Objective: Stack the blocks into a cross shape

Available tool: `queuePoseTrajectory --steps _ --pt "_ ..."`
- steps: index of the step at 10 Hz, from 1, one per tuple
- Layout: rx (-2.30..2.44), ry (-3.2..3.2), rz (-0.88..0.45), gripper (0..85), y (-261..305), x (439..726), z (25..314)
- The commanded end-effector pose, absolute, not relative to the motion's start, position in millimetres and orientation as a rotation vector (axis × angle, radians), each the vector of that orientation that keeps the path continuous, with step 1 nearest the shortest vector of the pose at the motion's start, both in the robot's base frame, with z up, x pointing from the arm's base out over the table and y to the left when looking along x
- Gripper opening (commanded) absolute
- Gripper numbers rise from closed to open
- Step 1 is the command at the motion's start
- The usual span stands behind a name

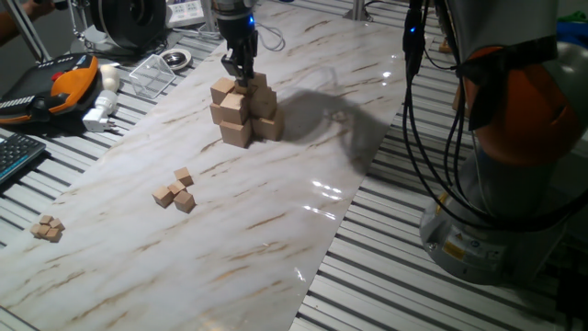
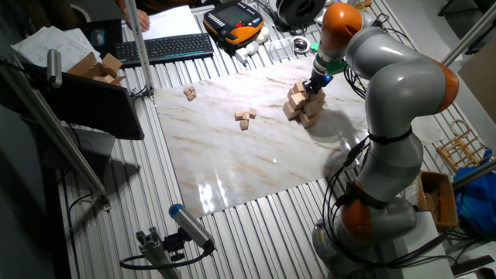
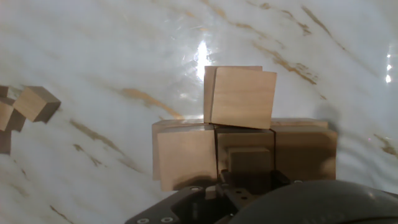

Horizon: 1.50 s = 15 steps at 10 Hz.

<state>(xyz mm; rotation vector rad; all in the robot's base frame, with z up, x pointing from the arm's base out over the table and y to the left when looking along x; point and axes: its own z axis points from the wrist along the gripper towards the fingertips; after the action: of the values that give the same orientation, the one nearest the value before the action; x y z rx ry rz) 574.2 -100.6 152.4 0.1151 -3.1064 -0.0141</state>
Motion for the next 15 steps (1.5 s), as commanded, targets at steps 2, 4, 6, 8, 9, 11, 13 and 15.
queuePoseTrajectory --steps 2,4,6,8,9,11,13,15 --pt "0.092 -3.099 -0.016 0.0 -99.9 574.3 152.3" --pt "0.089 -3.103 -0.013 0.0 -97.9 574.4 151.9" --pt "0.096 -3.107 -0.006 0.0 -96.7 574.8 151.4" --pt "0.113 -3.106 0.005 0.0 -96.7 574.9 151.0" --pt "0.117 -3.103 0.012 17.0 -96.7 574.9 151.0" --pt "0.103 -3.103 0.01 17.0 -95.8 574.6 150.4" --pt "0.094 -3.102 0.005 17.0 -95.7 574.6 150.5" --pt "0.087 -3.105 0.006 34.0 -95.3 574.8 150.6"
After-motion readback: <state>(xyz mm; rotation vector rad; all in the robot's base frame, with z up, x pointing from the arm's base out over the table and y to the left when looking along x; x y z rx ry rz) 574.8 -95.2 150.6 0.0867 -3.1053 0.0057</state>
